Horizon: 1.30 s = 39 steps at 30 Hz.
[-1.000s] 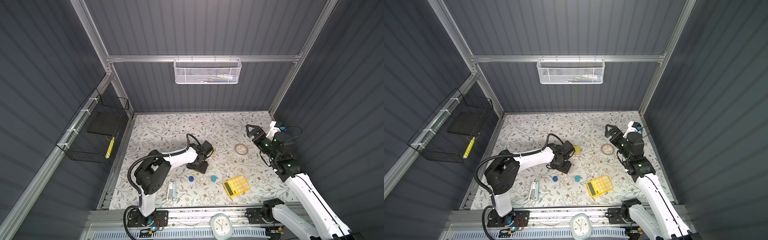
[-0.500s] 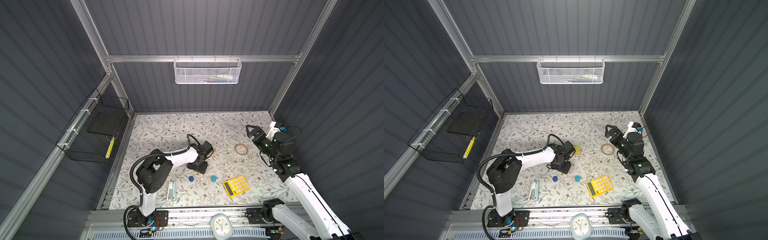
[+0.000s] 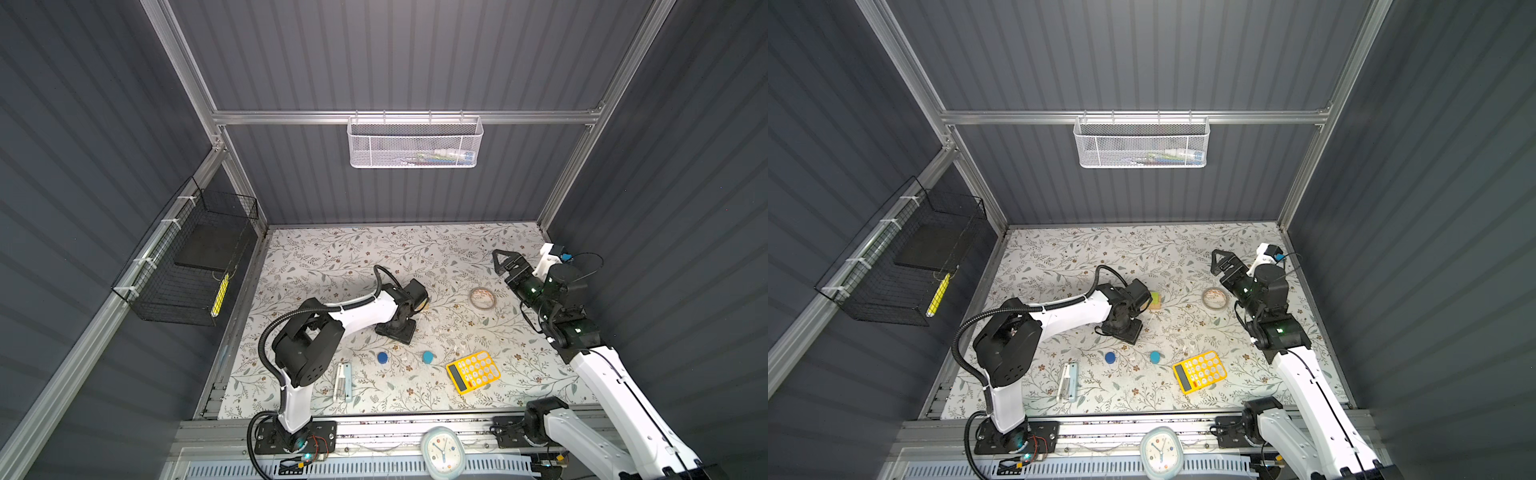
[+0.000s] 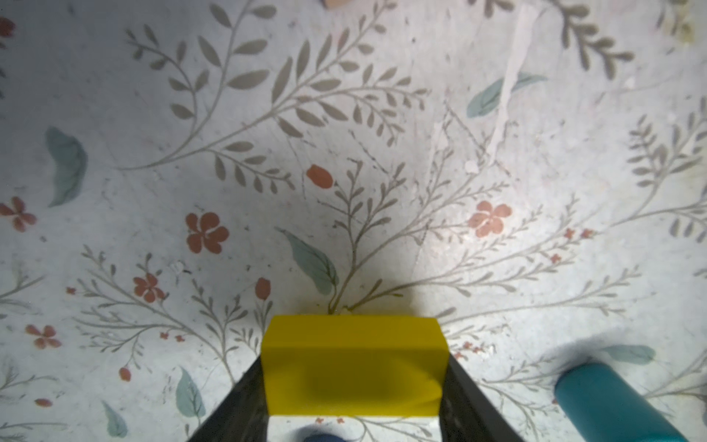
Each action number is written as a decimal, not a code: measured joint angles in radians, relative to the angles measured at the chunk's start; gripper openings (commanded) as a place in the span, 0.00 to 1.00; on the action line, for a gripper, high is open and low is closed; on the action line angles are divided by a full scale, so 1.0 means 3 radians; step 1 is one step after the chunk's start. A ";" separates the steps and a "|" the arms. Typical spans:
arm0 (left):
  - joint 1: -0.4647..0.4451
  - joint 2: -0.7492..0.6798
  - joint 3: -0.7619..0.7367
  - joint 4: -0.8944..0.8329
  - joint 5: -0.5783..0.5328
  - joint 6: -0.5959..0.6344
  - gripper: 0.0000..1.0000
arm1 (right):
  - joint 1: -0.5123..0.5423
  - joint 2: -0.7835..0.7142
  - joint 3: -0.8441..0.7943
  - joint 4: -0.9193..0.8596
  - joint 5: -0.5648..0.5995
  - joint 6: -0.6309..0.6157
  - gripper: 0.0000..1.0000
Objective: Build the wood block tower
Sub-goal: 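Lift the yellow block with the left gripper and carry it over the tower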
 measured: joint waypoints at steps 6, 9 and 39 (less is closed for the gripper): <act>0.0000 -0.0001 0.0249 -0.0212 -0.0122 -0.0080 0.54 | -0.0009 0.0001 0.0000 0.0000 -0.0014 0.0009 0.99; 0.0000 -0.0001 0.0484 -0.0300 -0.0167 -0.0109 0.54 | -0.0018 0.0008 0.0000 0.0003 -0.0037 0.0013 0.99; 0.0000 0.0825 0.2177 -0.0799 -0.0401 -0.0565 0.54 | -0.0287 0.0134 -0.0112 0.0098 -0.0252 0.0085 0.99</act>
